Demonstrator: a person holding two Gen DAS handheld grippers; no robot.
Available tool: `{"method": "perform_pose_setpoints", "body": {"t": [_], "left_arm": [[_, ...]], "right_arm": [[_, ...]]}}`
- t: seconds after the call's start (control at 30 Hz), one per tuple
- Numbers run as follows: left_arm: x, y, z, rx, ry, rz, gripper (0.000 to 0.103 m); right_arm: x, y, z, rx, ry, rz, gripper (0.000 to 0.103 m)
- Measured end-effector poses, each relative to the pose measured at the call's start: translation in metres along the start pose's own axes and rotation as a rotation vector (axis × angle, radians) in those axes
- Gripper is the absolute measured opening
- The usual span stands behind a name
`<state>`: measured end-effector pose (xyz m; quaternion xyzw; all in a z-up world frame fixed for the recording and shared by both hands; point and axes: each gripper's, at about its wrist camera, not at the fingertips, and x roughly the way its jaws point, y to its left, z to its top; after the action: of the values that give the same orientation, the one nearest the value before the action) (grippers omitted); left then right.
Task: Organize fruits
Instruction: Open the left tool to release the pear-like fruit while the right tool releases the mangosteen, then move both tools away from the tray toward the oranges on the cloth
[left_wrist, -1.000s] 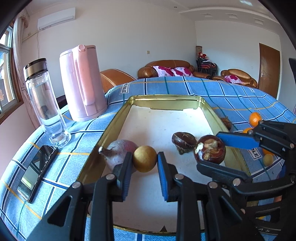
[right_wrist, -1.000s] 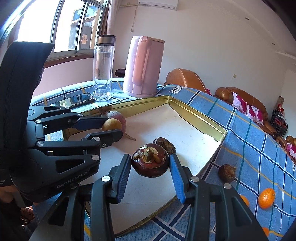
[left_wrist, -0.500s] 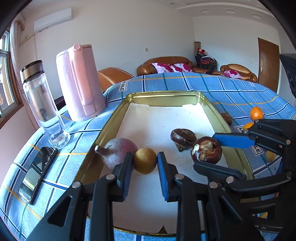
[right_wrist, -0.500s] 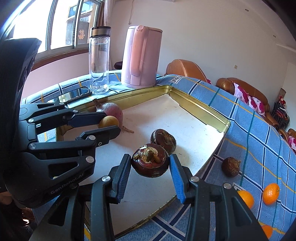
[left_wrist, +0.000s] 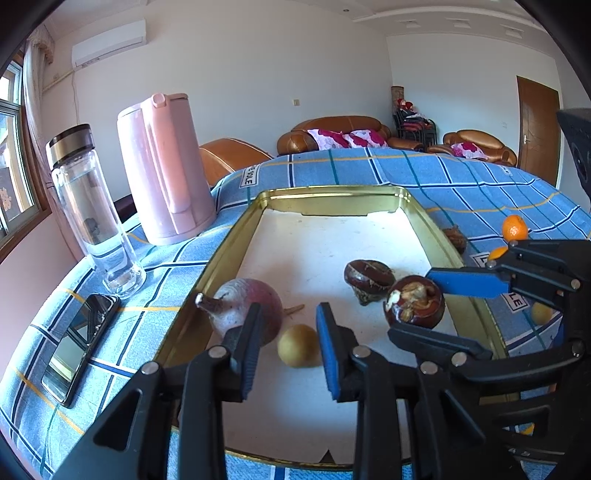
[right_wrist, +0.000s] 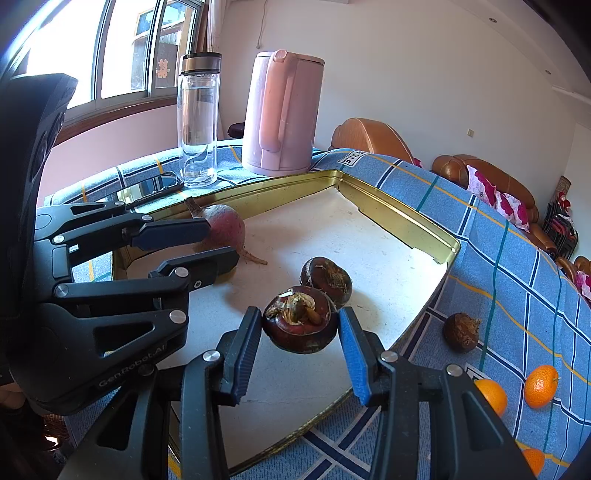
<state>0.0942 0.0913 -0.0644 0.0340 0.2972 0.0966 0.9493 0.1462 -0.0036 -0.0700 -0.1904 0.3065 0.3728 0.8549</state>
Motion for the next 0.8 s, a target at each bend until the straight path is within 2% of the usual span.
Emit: {"method": "perform_pose_setpoints", "body": {"t": [0.03, 0.17, 0.27, 0.33, 0.43, 0.5, 0.57, 0.63, 0.8], "left_arm": [[0.000, 0.001, 0.000, -0.006, -0.001, 0.008, 0.040], [-0.004, 0.006, -0.001, -0.032, -0.021, 0.020, 0.048], [-0.009, 0.010, -0.001, -0.057, -0.049, 0.033, 0.059], [-0.013, 0.014, -0.002, -0.093, -0.066, 0.021, 0.071], [-0.023, 0.013, 0.000, -0.122, -0.107, -0.014, 0.079], [-0.033, 0.004, 0.003, -0.104, -0.137, -0.028, 0.079], [-0.043, -0.007, 0.008, -0.083, -0.171, -0.042, 0.084], [-0.051, -0.019, 0.011, -0.062, -0.202, -0.058, 0.096], [-0.059, -0.058, 0.018, 0.018, -0.236, -0.103, 0.097]], "right_arm": [[0.000, -0.001, 0.000, 0.002, -0.001, 0.002, 0.046], [-0.003, -0.004, 0.000, 0.019, -0.015, 0.000, 0.052], [-0.007, -0.007, -0.001, 0.041, -0.036, -0.017, 0.061], [-0.014, -0.011, -0.002, 0.059, -0.067, -0.035, 0.069], [-0.031, -0.014, -0.007, 0.060, -0.131, -0.074, 0.074], [-0.043, -0.018, -0.011, 0.047, -0.147, -0.103, 0.074], [-0.059, -0.024, -0.017, 0.039, -0.162, -0.140, 0.074], [-0.075, -0.036, -0.024, 0.053, -0.176, -0.169, 0.075], [-0.105, -0.081, -0.048, 0.168, -0.184, -0.252, 0.079]]}}
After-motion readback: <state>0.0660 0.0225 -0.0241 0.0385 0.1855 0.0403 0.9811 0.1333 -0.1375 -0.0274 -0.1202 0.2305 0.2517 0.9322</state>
